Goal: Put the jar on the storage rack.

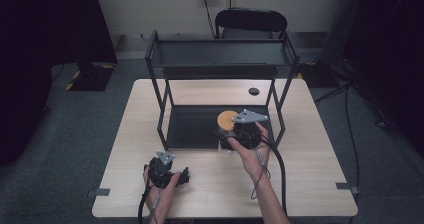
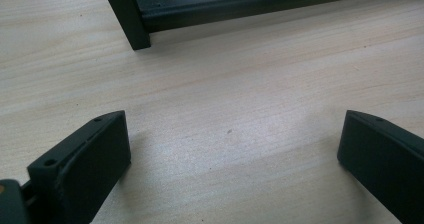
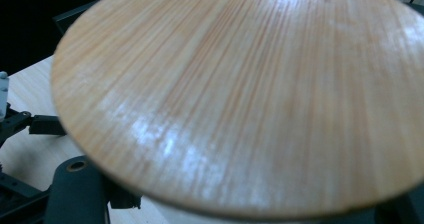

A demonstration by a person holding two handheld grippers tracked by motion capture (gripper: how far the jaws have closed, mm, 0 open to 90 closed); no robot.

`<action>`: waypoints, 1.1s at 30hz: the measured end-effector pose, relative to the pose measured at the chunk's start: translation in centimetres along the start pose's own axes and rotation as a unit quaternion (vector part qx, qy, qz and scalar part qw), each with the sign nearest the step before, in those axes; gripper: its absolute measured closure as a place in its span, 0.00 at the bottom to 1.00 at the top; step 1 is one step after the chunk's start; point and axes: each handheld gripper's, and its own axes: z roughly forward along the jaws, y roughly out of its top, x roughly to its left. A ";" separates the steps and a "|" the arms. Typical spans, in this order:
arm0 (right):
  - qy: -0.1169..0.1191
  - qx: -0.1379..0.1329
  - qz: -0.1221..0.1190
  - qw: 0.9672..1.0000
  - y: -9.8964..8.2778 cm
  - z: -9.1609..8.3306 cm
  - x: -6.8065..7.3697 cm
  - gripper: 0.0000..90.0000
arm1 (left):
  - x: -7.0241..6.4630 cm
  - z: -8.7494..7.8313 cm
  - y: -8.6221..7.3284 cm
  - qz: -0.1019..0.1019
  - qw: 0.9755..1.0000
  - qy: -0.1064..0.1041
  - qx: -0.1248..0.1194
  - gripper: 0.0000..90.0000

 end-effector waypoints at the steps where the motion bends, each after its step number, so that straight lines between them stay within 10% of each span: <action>1: -0.001 0.000 -0.001 1.000 0.2 0.1 -0.1 0.28 | 0.0 0.0 0.0 0.000 1.000 0.000 0.000 0.00; 33: -0.026 0.011 0.007 1.000 2.8 3.9 -2.0 0.28 | 0.0 0.0 0.0 0.000 1.000 0.000 0.000 0.00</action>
